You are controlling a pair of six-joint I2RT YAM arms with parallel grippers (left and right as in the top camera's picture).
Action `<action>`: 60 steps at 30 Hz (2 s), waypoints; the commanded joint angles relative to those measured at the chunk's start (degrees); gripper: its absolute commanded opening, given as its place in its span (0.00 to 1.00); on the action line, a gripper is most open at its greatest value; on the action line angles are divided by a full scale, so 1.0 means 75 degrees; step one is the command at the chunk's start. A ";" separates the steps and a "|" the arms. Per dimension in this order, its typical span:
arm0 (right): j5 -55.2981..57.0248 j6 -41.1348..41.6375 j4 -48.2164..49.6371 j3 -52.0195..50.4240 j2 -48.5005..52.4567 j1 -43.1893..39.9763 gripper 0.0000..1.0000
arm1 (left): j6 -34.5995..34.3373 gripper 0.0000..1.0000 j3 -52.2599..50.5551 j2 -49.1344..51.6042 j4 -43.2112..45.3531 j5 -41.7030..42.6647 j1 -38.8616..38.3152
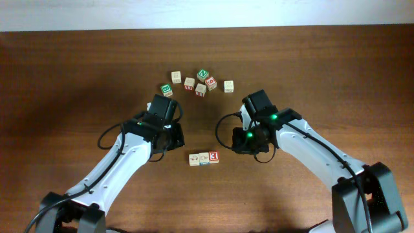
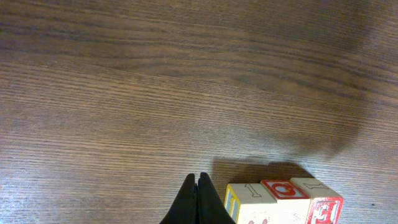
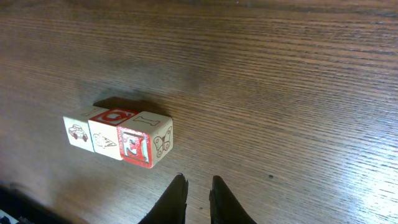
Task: Rotate 3 blocks
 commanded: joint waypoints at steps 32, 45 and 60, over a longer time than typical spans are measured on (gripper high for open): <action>-0.0583 0.0050 0.0758 -0.0073 0.0577 0.0055 0.09 | 0.0099 0.00 -0.0082 0.0731 -0.0551 0.1332 -0.0023; -0.0784 0.0050 0.1102 -0.0073 0.0857 0.0289 0.08 | 0.1049 0.00 -0.0784 0.0740 -0.0102 0.2270 -0.0023; -0.0749 0.0055 0.1093 -0.0076 0.0871 0.0347 0.08 | 0.1489 0.00 -0.0816 0.1215 0.0688 0.2614 -0.0102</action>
